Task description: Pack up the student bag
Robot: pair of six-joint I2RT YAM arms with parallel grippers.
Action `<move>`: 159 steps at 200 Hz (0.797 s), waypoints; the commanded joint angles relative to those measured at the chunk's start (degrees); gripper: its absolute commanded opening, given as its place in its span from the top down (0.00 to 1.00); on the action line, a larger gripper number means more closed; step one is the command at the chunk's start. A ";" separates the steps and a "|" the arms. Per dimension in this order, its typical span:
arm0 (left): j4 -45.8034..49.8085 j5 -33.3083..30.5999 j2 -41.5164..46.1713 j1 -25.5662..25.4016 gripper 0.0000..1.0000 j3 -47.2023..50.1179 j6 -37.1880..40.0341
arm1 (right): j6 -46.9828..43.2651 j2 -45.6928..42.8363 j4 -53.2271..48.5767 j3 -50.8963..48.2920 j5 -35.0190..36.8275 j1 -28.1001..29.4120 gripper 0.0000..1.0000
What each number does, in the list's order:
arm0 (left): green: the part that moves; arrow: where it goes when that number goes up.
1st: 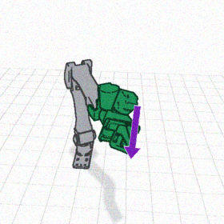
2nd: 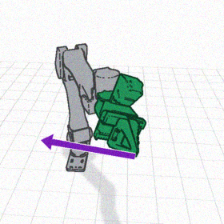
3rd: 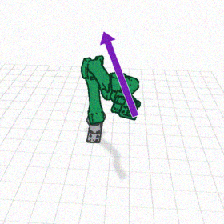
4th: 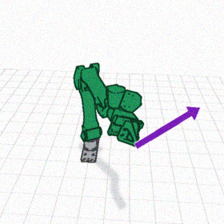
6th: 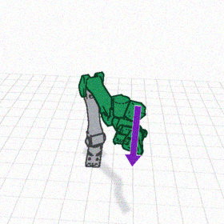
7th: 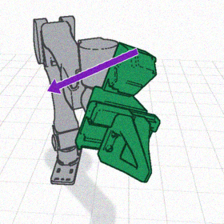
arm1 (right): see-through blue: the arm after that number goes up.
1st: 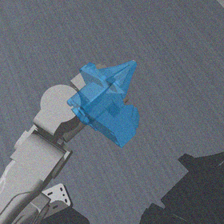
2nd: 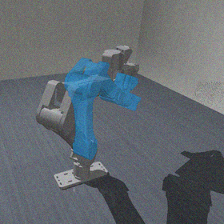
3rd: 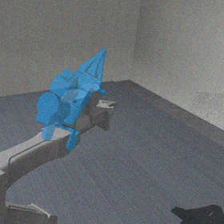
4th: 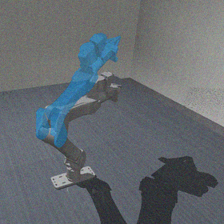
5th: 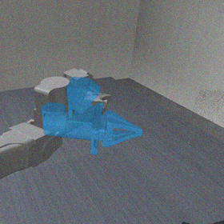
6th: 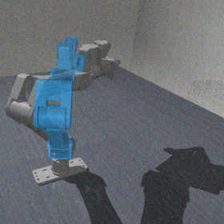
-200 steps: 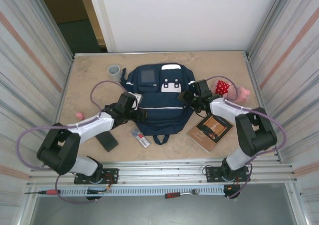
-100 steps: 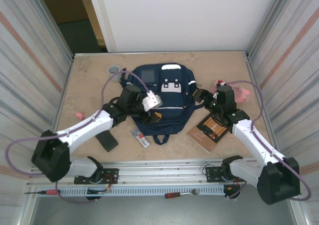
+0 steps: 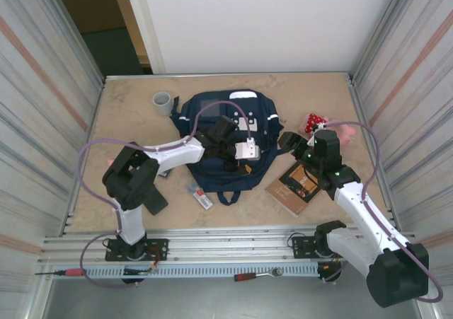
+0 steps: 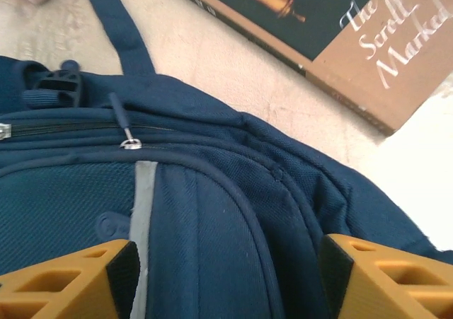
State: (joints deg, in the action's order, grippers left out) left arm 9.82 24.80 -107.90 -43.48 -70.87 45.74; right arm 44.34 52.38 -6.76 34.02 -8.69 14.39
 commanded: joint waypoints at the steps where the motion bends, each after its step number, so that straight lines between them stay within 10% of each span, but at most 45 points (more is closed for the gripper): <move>1: -0.42 -2.81 -1.85 0.07 0.29 -2.58 2.78 | -2.07 -1.20 -1.23 -0.56 -0.36 -0.59 0.18; 45: -2.62 -11.19 -4.45 -0.37 0.30 -2.04 0.66 | -2.25 -1.63 -1.23 -1.89 0.07 -1.12 0.17; 103: -8.81 -13.38 0.27 -0.46 0.89 3.66 -1.47 | -3.49 -1.71 -0.47 -3.22 -0.66 -1.62 0.16; 159: -8.23 1.15 14.82 2.88 1.00 7.89 -5.05 | -12.74 7.69 1.22 -0.40 -8.21 -2.98 0.12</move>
State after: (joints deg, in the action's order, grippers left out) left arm 1.10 17.52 -101.47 -43.40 -63.68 44.21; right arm 37.60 56.38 -6.90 31.81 -12.80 12.47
